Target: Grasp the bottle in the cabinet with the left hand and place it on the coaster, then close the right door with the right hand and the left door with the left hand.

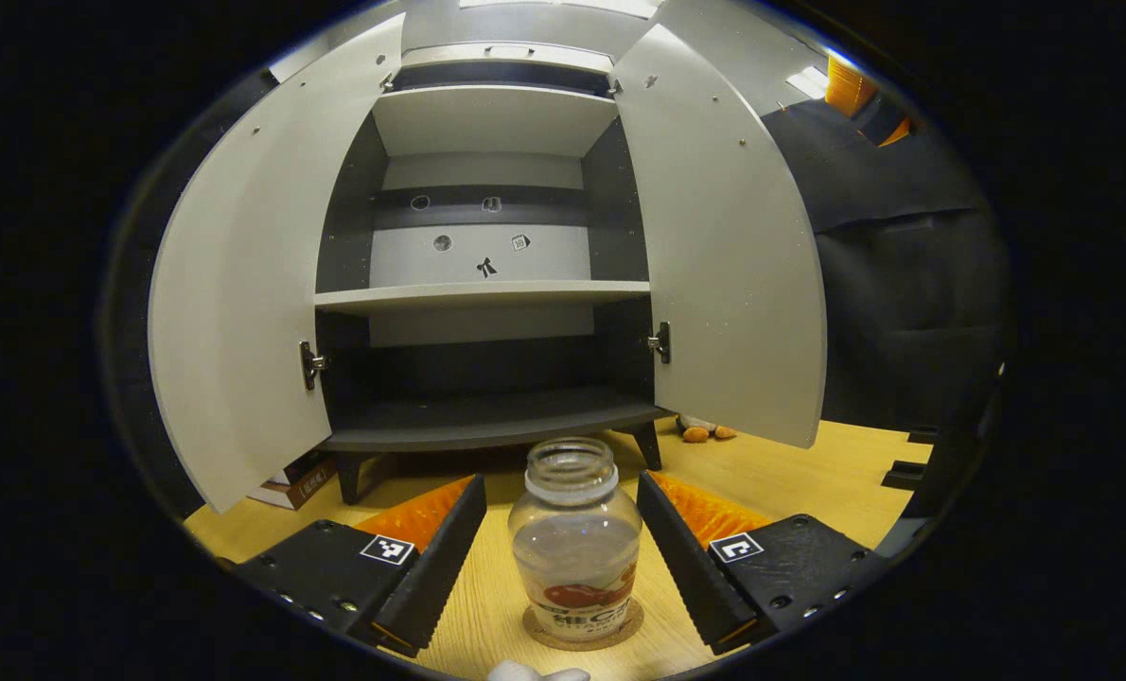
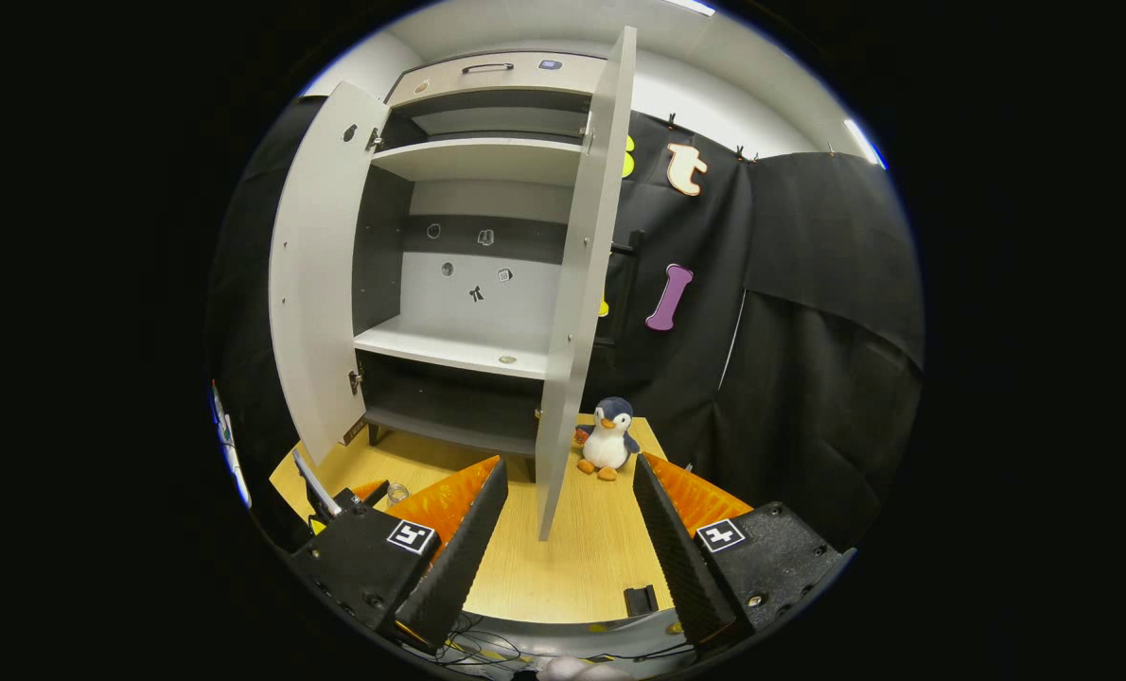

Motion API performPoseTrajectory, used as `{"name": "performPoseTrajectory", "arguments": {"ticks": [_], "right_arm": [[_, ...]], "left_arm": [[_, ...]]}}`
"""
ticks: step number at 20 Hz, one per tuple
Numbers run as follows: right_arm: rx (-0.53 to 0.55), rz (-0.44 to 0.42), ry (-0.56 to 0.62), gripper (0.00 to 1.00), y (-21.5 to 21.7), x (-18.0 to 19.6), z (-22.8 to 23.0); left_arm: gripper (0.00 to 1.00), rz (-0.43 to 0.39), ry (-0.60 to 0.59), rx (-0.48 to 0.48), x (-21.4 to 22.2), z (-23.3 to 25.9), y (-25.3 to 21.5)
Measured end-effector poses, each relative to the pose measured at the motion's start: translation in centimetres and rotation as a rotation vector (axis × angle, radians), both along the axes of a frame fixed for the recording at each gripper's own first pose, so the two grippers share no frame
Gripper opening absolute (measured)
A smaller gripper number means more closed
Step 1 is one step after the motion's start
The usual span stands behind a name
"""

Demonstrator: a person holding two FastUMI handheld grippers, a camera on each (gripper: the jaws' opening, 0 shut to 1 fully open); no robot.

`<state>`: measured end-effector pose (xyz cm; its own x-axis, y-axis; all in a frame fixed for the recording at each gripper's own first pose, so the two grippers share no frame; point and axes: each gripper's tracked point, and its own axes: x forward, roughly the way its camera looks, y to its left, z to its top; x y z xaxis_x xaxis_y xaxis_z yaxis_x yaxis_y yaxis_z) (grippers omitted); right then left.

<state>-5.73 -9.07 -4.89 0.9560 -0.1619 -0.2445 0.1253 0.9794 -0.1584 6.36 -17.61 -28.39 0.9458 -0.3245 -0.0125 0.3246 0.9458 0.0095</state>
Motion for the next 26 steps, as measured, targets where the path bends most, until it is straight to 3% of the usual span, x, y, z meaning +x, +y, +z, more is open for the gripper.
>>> {"name": "performPoseTrajectory", "arguments": {"ticks": [5,11,16,20,26], "right_arm": [[0.009,-0.028,-0.058,0.82,-0.5,-0.7,1.3],[0.076,-0.057,-0.155,0.83,-1.4,-1.6,3.0],[0.114,-0.059,-0.231,0.82,-2.1,-1.9,4.6],[0.134,-0.064,-0.276,0.82,-2.8,-1.8,5.4],[0.14,-0.096,-0.299,0.82,-5.5,-0.6,5.4]], "left_arm": [[0.96,0.044,-0.059,-0.057,0.4,8.5,0.9],[0.96,0.05,-0.214,-0.046,-0.6,22.0,3.3],[0.96,0.065,-0.225,-0.114,-2.9,29.8,6.6],[0.96,0.12,-0.214,-0.111,-6.1,32.0,9.9],[0.96,0.228,-0.115,-0.052,-10.6,29.6,15.4]]}}
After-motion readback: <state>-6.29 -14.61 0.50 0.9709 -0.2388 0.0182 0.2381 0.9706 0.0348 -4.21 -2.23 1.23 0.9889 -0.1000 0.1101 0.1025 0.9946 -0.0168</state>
